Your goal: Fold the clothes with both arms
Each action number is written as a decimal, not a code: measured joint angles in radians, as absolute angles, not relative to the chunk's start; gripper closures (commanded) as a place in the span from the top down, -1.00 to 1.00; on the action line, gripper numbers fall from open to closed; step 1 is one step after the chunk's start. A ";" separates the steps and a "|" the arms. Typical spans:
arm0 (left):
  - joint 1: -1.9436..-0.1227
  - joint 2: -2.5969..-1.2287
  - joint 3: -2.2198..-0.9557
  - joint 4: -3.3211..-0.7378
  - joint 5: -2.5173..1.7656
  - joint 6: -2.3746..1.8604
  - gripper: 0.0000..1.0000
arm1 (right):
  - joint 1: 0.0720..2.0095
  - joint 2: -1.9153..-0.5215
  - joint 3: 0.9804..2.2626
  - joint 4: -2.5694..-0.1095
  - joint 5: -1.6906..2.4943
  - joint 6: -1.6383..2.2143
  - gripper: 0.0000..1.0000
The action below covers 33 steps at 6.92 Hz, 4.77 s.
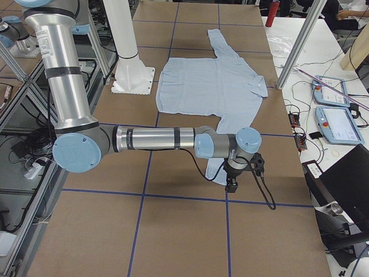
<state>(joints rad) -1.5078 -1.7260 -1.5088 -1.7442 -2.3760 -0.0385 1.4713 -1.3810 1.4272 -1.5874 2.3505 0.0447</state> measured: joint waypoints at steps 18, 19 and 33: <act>-1.433 -1.667 -1.639 -1.816 -2.352 -0.035 1.00 | 1.142 -1.555 1.388 -0.967 2.262 1.029 0.64; -1.433 -1.667 -1.639 -1.817 -2.352 -0.034 1.00 | 1.141 -1.536 1.367 -0.967 2.260 1.031 0.62; -1.432 -1.607 -1.709 -1.854 -2.353 -0.035 1.00 | 1.072 -1.262 1.560 -1.125 2.260 1.287 -1.00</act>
<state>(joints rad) -1.4317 -1.6069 -1.7093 -1.8540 -2.3526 -0.0348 1.0717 -1.2621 1.5596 -1.1249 2.2602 1.2874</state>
